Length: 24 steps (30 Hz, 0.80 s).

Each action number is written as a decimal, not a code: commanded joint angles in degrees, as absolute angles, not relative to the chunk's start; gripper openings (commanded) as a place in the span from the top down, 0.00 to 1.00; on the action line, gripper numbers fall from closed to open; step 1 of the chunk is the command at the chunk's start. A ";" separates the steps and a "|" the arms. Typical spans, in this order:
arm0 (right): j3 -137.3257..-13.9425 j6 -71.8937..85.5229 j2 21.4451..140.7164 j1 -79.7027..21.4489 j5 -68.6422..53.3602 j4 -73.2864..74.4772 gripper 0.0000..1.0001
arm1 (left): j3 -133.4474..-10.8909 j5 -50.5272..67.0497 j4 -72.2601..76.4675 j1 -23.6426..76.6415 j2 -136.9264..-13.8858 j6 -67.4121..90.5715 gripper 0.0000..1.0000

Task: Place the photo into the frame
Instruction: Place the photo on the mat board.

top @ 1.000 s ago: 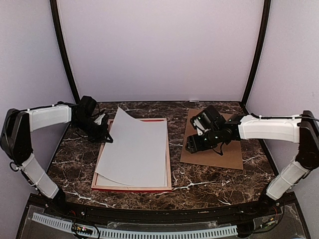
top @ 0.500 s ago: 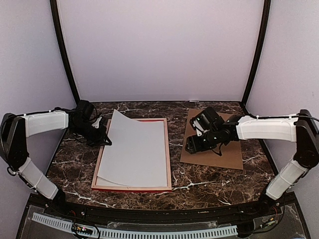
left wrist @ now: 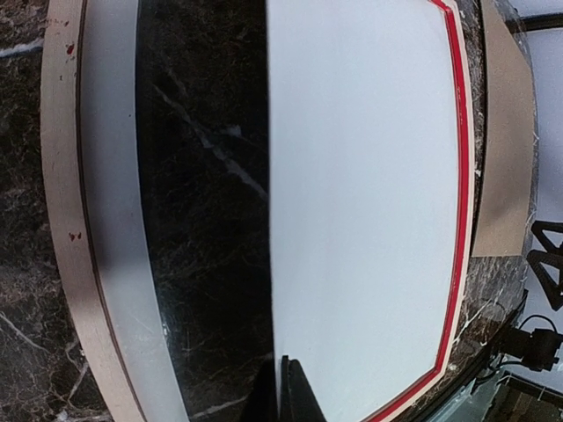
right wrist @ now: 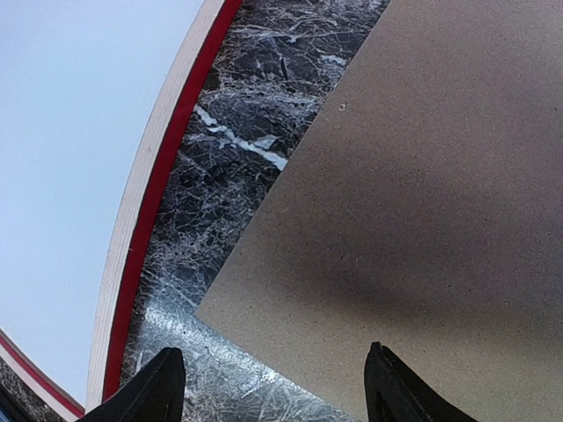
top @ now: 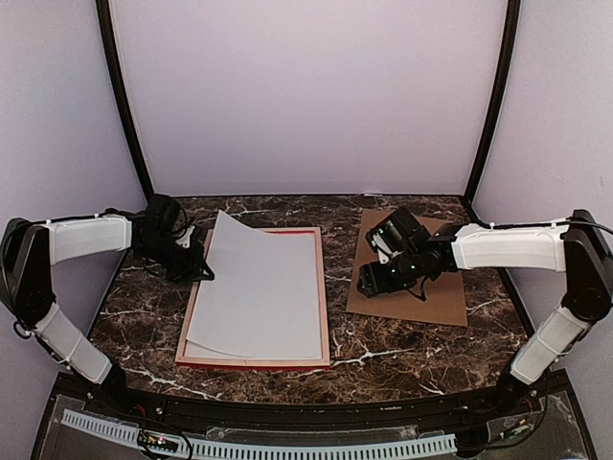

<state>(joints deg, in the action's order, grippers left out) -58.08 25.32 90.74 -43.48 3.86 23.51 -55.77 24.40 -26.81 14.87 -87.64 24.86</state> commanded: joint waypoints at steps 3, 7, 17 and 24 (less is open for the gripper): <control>-57.13 24.90 91.24 -42.54 4.20 21.97 0.29 | -56.39 22.71 -27.20 14.51 -87.58 24.19 0.87; -57.21 24.79 91.32 -42.28 4.22 22.06 0.29 | -56.64 22.33 -27.56 14.51 -87.92 23.89 0.76; -56.34 24.93 91.08 -41.04 4.46 21.92 0.28 | -59.25 15.12 -31.54 14.50 -88.02 21.59 0.45; -54.18 25.48 89.92 -39.81 4.42 20.54 0.25 | -61.43 6.89 -33.76 14.50 -88.10 19.94 0.33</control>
<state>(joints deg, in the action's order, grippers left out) -55.48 25.34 90.87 -40.66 3.90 22.48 -59.07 12.91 -30.68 14.87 -88.18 21.82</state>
